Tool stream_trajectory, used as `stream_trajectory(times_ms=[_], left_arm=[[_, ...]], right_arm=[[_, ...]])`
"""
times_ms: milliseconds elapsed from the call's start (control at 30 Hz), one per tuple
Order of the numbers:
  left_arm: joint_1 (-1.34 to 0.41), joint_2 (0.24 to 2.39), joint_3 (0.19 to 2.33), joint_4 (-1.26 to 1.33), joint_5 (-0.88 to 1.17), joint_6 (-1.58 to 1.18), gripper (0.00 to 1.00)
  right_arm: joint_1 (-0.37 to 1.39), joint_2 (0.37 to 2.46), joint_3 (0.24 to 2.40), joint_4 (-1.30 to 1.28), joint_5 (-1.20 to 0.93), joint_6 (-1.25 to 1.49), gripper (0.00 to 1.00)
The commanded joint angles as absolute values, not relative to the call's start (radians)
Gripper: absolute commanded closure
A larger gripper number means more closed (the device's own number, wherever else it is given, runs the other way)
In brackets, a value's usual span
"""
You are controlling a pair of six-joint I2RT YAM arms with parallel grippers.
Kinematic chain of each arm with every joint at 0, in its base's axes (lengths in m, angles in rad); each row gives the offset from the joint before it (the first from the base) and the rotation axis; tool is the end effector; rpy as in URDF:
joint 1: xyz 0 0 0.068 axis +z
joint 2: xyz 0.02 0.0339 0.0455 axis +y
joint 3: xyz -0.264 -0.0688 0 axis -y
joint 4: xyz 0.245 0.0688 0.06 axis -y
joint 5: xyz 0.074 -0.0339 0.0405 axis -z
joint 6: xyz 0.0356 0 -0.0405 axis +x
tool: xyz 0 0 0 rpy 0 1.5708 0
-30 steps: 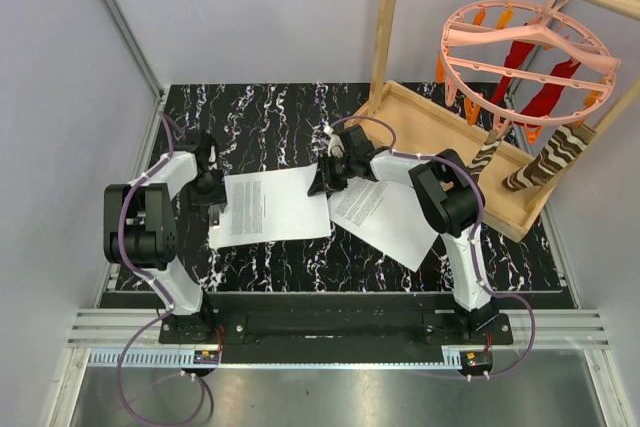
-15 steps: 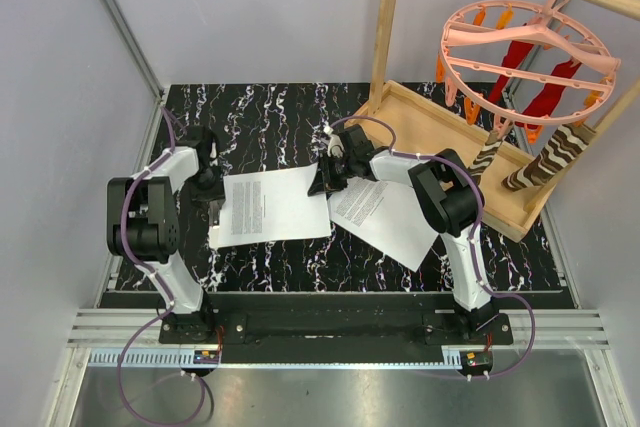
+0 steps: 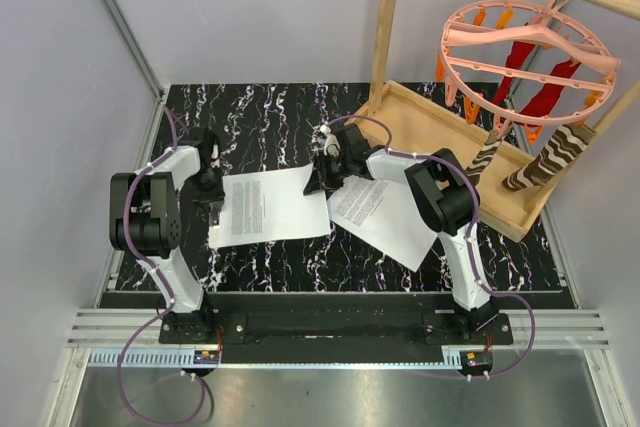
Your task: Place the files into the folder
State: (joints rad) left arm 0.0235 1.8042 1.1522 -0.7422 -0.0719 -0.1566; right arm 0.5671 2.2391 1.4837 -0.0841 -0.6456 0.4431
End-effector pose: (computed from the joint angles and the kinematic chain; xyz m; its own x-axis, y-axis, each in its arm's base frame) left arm 0.3313 0.0103 0.1616 -0.9665 -0.1783 -0.1846 -0.1891 0.9810 0.0425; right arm 0.3862 0.2713 0.1202 -0.8964 -0.1649 -0.4113 -0.4247 0.5851 0.6909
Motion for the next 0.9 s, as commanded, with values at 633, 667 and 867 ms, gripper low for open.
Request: stream_trajectory(times_ms=[633,667,867], left_arm=[[0.084,1.698,1.028,-0.615,0.183,-0.143,1.00],[0.093,1.687,1.017,-0.609,0.190,-0.140,1.00],[0.118,1.663,0.993,-0.578,0.225,-0.130,1.00]], right_arm=[[0.592,2.289,1.485,-0.101,-0.581,0.453,1.00],[0.589,2.289,1.482,-0.101,-0.577,0.456,1.00],[0.574,2.295,1.465,-0.101,-0.577,0.446,1.00]])
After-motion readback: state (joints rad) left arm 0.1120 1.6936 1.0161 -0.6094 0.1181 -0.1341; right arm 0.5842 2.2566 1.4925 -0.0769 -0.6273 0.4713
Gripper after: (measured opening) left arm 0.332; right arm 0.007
